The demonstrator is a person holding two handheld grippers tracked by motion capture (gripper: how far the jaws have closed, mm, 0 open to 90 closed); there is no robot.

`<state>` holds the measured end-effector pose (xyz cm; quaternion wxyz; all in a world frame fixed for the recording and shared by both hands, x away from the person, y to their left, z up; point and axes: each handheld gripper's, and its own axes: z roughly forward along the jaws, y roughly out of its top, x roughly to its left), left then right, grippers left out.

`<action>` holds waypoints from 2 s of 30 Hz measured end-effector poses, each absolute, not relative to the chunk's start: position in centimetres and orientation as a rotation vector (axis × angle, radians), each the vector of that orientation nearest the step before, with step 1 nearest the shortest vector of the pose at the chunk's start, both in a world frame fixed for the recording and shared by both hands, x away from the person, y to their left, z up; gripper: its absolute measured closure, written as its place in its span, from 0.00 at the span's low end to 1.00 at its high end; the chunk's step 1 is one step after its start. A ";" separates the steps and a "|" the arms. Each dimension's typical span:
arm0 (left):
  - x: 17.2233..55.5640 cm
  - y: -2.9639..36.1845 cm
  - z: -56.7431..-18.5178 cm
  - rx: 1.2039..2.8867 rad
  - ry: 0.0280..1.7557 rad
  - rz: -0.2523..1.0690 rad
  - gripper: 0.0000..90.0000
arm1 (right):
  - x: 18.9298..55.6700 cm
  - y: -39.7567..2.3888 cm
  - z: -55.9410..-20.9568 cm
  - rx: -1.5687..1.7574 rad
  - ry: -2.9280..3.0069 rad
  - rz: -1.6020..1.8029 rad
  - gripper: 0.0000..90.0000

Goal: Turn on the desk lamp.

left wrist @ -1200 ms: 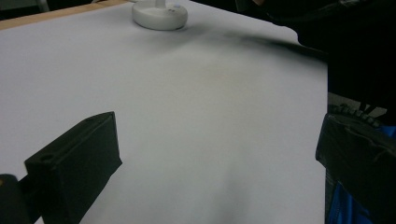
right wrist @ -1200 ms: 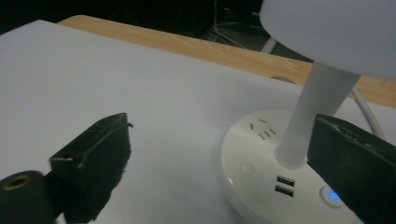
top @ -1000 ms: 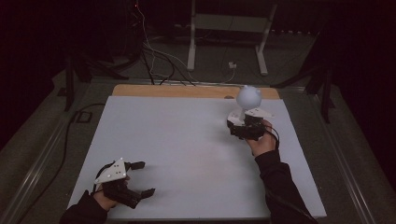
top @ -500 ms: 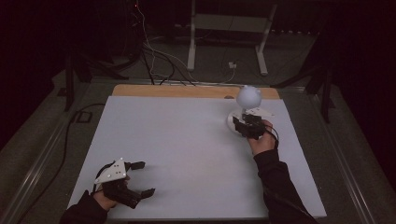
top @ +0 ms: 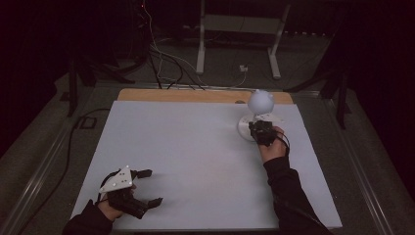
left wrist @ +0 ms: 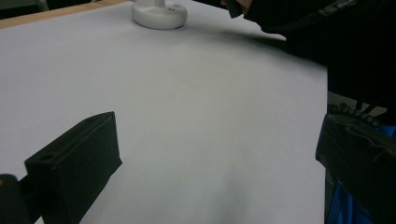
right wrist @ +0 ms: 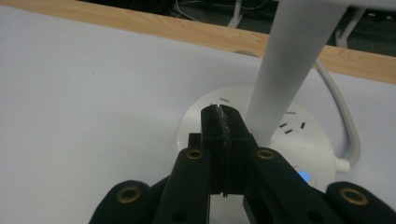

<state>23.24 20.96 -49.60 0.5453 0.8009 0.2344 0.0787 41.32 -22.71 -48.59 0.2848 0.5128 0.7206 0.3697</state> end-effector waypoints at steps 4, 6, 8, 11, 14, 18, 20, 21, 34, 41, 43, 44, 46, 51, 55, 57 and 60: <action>23.2 21.0 -49.6 1.900 0.555 0.186 0.00 | 41.5 -22.4 -48.9 1.378 1.934 0.977 1.00; 23.2 21.0 -49.6 1.900 0.556 0.186 0.00 | 41.6 -22.3 -49.1 1.381 1.939 0.971 1.00; 23.2 21.0 -49.6 1.902 0.556 0.187 0.00 | 41.6 -22.3 -49.2 1.381 1.940 0.969 1.00; 23.2 21.0 -49.6 1.900 0.556 0.186 0.00 | 41.7 -22.3 -49.3 1.387 1.941 0.965 1.00; 23.2 21.0 -49.6 1.900 0.557 0.185 0.00 | 41.8 -22.1 -49.6 1.384 1.947 0.958 1.00; 23.2 21.0 -49.6 1.900 0.556 0.184 0.00 | 41.9 -22.0 -50.0 1.384 1.948 0.947 1.00; 23.2 21.0 -49.6 1.901 0.556 0.184 0.00 | 42.0 -22.0 -50.1 1.385 1.948 0.946 1.00; 23.2 21.0 -49.6 1.900 0.555 0.183 0.00 | 42.0 -22.0 -50.1 1.386 1.950 0.943 1.00; 23.2 20.8 -49.6 1.912 0.547 0.186 0.00 | 42.3 -22.0 -50.6 1.403 1.957 0.927 1.00; 23.2 20.9 -49.7 1.913 0.548 0.186 0.00 | 42.4 -21.9 -50.6 1.404 1.956 0.928 1.00; 23.2 20.9 -49.7 1.914 0.548 0.186 0.00 | 42.4 -21.9 -50.7 1.396 1.957 0.923 1.00; 23.2 20.9 -49.7 1.915 0.548 0.186 0.00 | 42.4 -21.9 -50.6 1.395 1.958 0.921 1.00; 23.2 20.8 -49.7 1.914 0.547 0.186 0.00 | 42.4 -21.9 -50.6 1.397 1.959 0.920 1.00; 23.2 20.8 -49.7 1.915 0.547 0.185 0.00 | 42.4 -21.9 -50.6 1.397 1.960 0.921 1.00; 23.2 20.8 -49.7 1.915 0.547 0.186 0.00 | 42.4 -21.8 -50.6 1.389 1.961 0.910 1.00; 23.2 20.8 -49.7 1.915 0.547 0.186 0.00 | 42.5 -21.8 -50.6 1.386 1.963 0.902 1.00; 23.2 20.8 -49.7 1.916 0.546 0.185 0.00 | 42.5 -21.8 -50.7 1.392 1.959 0.908 1.00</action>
